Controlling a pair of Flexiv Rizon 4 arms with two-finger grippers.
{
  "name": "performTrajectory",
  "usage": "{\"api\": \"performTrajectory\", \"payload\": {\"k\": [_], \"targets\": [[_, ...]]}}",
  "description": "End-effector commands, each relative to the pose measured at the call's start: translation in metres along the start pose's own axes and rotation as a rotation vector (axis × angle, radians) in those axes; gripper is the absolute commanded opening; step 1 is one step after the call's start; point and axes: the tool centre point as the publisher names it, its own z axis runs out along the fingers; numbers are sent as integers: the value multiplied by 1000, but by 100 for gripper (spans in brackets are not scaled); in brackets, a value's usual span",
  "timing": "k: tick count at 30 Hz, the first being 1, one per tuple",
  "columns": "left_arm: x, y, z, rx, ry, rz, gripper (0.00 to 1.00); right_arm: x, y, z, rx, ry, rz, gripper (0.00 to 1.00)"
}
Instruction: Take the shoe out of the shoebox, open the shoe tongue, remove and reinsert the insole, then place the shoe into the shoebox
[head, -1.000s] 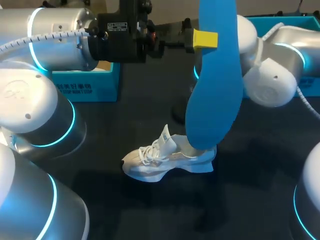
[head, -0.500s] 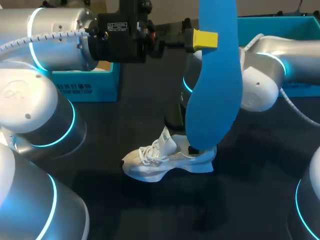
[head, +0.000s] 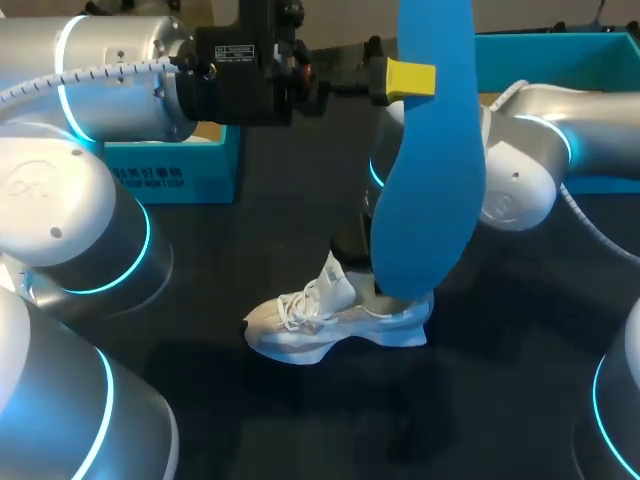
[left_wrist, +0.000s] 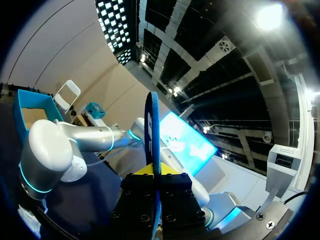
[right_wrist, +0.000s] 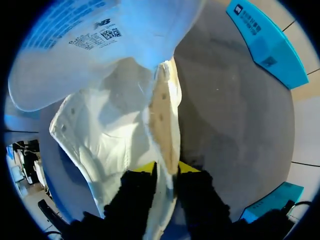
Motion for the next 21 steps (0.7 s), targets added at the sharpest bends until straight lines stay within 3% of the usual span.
{"api": "performTrajectory", "payload": {"k": [1, 10, 19, 21], "targets": [[0, 1, 2, 2, -2, -1, 0, 1, 0, 0, 0, 3, 8, 0], [0, 1, 2, 2, -2, -1, 0, 7, 0, -18, -47, 49, 145, 0], [0, 1, 2, 2, -2, -1, 0, 10, -5, -39, -19, 70, 314, 0], [0, 1, 2, 2, -2, -1, 0, 11, -7, -43, -57, 67, 361, 0]]}}
